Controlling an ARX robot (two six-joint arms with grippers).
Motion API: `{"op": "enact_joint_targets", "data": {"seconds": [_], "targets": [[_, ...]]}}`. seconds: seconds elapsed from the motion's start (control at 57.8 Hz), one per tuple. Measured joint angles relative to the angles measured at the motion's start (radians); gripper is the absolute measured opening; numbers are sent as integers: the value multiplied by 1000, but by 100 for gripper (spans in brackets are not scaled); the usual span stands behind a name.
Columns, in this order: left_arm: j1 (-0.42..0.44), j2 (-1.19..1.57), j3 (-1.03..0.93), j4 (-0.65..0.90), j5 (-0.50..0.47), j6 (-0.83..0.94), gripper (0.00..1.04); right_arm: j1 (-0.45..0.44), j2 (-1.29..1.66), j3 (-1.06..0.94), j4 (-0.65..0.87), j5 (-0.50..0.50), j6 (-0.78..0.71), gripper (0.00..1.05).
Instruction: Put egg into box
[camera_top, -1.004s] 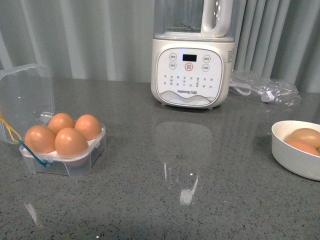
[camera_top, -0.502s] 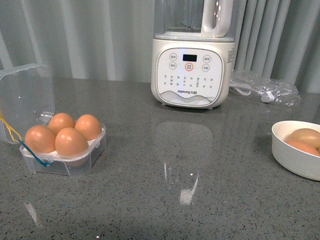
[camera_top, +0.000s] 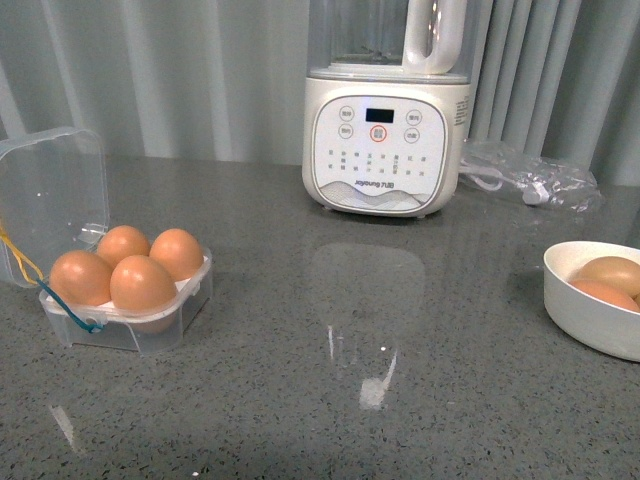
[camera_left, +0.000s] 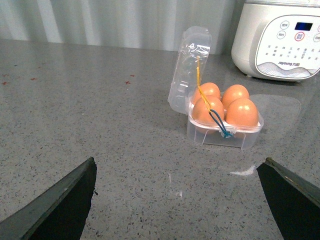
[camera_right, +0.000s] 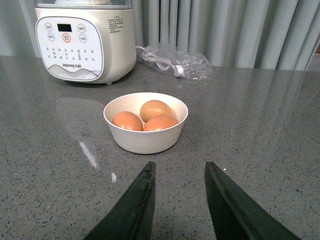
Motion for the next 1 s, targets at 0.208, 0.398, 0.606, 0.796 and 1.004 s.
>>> {"op": "enact_joint_targets", "data": {"seconds": [0.208, 0.398, 0.606, 0.796, 1.004], "targets": [[0, 0, 0, 0, 0, 0, 98, 0, 0, 0, 0, 0, 0, 68], [0, 0, 0, 0, 0, 0, 98, 0, 0, 0, 0, 0, 0, 97], [0, 0, 0, 0, 0, 0, 98, 0, 0, 0, 0, 0, 1, 98], [-44, 215, 127, -315, -230, -90, 98, 0, 0, 0, 0, 0, 1, 98], [16, 359, 181, -256, -201, -111, 98, 0, 0, 0, 0, 0, 1, 98]]}}
